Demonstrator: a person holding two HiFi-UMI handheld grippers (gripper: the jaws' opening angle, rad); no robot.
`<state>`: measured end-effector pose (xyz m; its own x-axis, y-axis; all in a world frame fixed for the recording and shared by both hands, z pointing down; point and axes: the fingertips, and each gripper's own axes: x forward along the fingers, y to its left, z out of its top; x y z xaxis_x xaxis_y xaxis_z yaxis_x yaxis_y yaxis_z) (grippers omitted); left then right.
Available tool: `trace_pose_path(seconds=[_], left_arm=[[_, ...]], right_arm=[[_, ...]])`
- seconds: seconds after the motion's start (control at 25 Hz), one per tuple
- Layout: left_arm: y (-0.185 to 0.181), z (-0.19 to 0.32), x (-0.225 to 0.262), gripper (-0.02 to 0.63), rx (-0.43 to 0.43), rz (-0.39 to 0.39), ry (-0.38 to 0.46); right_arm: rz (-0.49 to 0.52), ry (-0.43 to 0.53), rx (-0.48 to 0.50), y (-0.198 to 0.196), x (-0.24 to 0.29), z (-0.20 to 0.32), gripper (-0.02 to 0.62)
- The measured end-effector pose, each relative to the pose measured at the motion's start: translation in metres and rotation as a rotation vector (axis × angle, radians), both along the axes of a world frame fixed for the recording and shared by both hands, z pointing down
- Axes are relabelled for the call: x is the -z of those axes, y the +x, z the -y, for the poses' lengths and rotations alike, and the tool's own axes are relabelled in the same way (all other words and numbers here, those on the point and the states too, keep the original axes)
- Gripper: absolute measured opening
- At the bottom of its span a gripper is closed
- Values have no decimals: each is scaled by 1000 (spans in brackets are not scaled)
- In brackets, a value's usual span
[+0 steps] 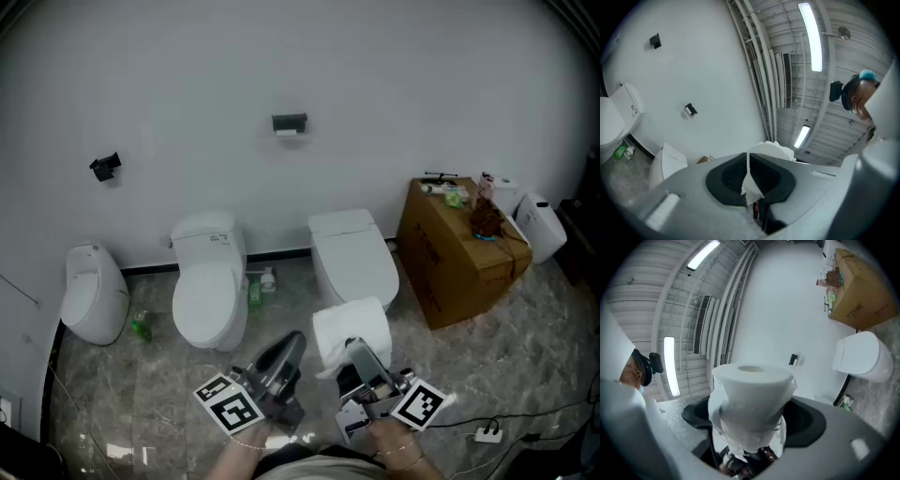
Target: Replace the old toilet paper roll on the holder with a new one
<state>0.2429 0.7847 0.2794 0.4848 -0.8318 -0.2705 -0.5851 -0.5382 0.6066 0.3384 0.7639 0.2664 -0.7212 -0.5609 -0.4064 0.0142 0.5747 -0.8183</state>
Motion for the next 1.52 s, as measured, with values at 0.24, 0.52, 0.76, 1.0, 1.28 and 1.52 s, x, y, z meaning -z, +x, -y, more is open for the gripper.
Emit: trace_pose_path(seconds=[0.24, 0.52, 0.76, 1.0, 1.28, 1.52], left_arm=[[-10, -3, -2, 3, -16, -54, -2], [-14, -5, 6, 4, -76, -42, 2], [-25, -9, 8, 5, -107, 39, 9], [-33, -10, 7, 3, -146, 87, 45], [-67, 18, -11, 3, -104, 44, -19], [-110, 62, -30, 3, -46, 3, -70]], right_arm=[[-62, 30, -28, -3, 5, 0, 426], [-54, 39, -25, -14, 8, -8, 426], [-25, 21, -13, -35, 4, -11, 425], [10, 18, -83, -43, 0, -1, 425], [-6, -17, -101, -70, -14, 19, 426], [-4, -46, -98, -91, -28, 64, 426]])
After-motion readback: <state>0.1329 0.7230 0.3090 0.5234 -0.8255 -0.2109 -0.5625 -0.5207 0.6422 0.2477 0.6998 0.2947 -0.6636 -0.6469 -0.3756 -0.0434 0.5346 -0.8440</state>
